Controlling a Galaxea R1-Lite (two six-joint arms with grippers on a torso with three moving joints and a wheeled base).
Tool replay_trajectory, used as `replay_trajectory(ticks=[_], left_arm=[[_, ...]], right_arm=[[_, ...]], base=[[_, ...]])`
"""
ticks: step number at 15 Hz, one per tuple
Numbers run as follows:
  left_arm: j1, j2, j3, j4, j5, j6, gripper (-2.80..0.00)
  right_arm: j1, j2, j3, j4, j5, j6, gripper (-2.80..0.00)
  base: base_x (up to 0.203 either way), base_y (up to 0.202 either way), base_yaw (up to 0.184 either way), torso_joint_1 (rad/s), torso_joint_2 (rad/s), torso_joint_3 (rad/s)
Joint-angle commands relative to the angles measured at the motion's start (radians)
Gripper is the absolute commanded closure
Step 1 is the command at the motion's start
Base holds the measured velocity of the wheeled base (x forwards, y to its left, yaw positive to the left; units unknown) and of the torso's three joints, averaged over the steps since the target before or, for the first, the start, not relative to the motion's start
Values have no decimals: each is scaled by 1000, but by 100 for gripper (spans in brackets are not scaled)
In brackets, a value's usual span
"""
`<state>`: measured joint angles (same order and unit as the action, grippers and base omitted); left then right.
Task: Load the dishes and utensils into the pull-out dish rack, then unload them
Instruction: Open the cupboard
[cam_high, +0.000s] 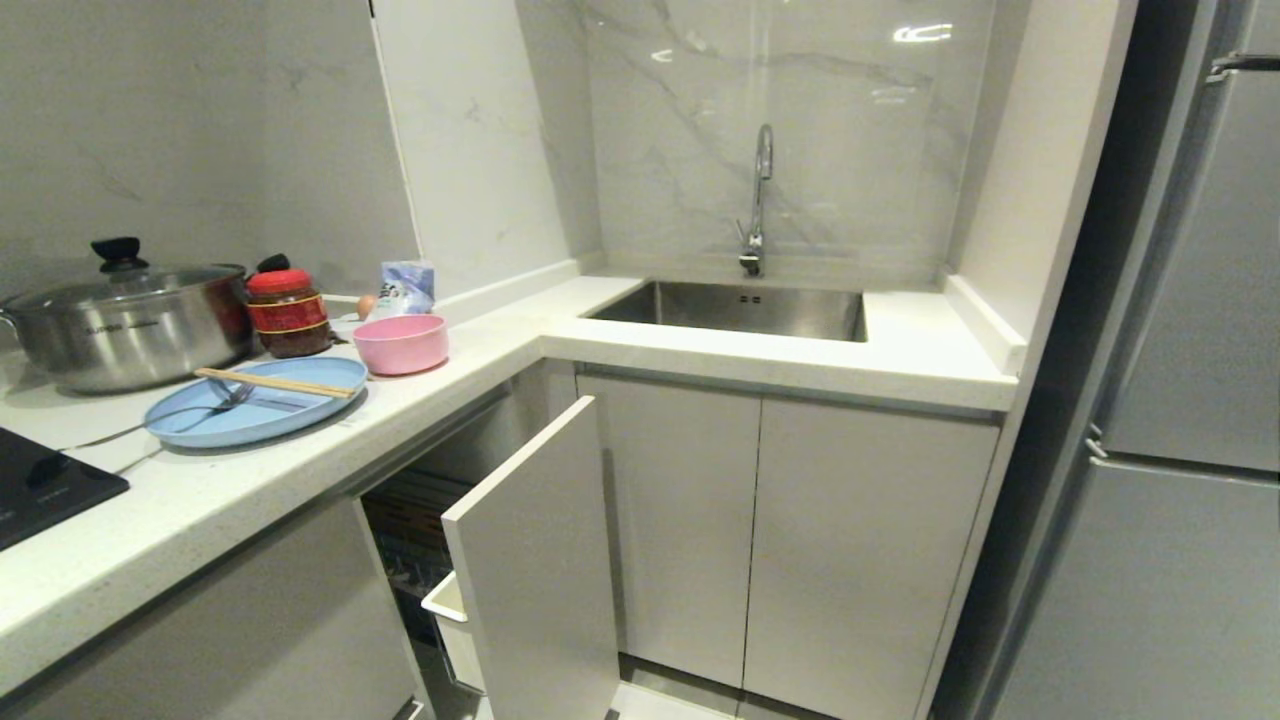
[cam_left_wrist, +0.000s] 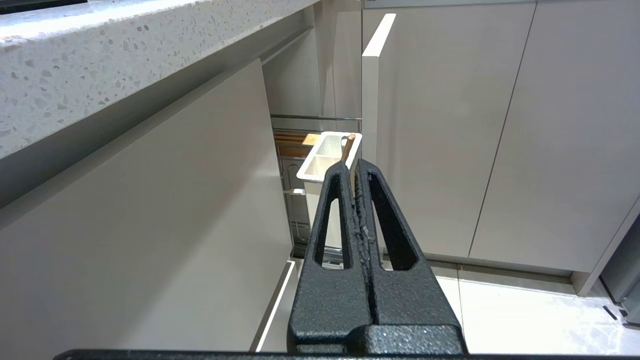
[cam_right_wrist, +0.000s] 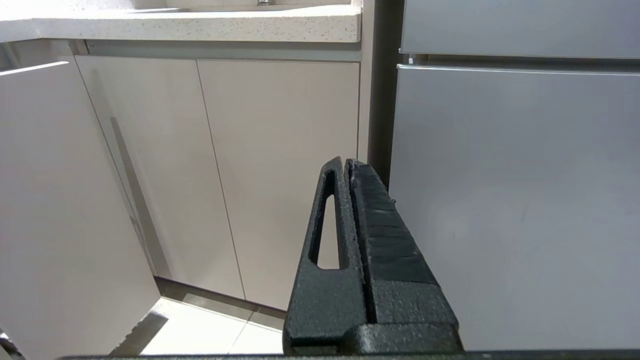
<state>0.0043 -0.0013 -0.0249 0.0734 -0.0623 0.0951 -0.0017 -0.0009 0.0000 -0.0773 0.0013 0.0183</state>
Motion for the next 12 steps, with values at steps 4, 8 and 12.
replay_trajectory(ticks=[4, 8, 12], left_arm=[[0, 1, -1, 1, 1, 4, 0], [0, 1, 3, -2, 4, -7, 0], [0, 1, 14, -37, 17, -45, 0]], right_arm=[[0, -1, 26, -1, 0, 0, 0], [0, -1, 26, -1, 0, 0, 0], [0, -1, 26, -1, 0, 0, 0]], base=[[0, 0, 0, 0, 0, 0], [0, 0, 0, 0, 0, 0], [0, 0, 0, 0, 0, 0]])
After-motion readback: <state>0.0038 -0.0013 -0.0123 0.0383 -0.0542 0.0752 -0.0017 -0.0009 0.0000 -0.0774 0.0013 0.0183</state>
